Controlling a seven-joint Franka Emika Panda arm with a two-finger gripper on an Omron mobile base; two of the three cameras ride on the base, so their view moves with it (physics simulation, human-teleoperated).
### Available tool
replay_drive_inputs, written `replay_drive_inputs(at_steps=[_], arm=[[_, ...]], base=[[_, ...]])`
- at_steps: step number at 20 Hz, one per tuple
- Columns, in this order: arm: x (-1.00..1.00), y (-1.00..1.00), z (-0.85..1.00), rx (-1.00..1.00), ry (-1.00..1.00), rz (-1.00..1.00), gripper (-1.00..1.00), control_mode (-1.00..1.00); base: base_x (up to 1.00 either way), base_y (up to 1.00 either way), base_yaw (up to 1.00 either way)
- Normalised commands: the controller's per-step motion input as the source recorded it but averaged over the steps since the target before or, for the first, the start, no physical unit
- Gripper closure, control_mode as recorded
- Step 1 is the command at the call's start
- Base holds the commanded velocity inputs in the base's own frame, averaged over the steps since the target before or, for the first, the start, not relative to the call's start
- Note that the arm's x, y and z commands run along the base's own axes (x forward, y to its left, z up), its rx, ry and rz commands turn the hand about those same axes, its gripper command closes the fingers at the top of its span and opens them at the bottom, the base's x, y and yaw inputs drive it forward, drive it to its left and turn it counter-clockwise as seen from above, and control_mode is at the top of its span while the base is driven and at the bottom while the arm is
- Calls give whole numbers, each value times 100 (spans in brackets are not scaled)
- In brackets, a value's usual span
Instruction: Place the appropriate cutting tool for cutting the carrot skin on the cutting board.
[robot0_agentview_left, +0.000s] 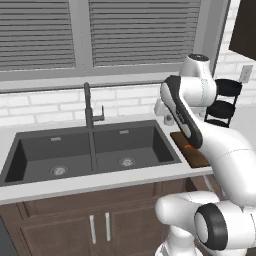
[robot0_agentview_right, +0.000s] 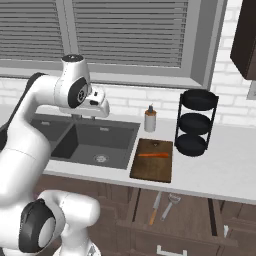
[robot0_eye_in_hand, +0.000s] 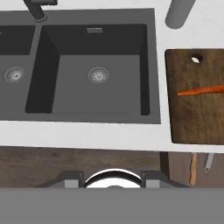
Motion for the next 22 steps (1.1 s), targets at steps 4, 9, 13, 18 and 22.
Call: replay_drive_inputs(at_steps=[4,9,13,18,22], arm=[[-22,-8,-2,0,-9,0,-100,-100],[-20,-81,-56,0,-3,-13,-100,-100],[-1,-100,-72,-7,0,-6,-100,-100],[-10,-100,-59,-5,0,16,-100,-100],[-36,-100,-43,1,0,7,-100,-100]], base=[[0,0,0],[0,0,0],[0,0,0],[0,0,0],[0,0,0]])
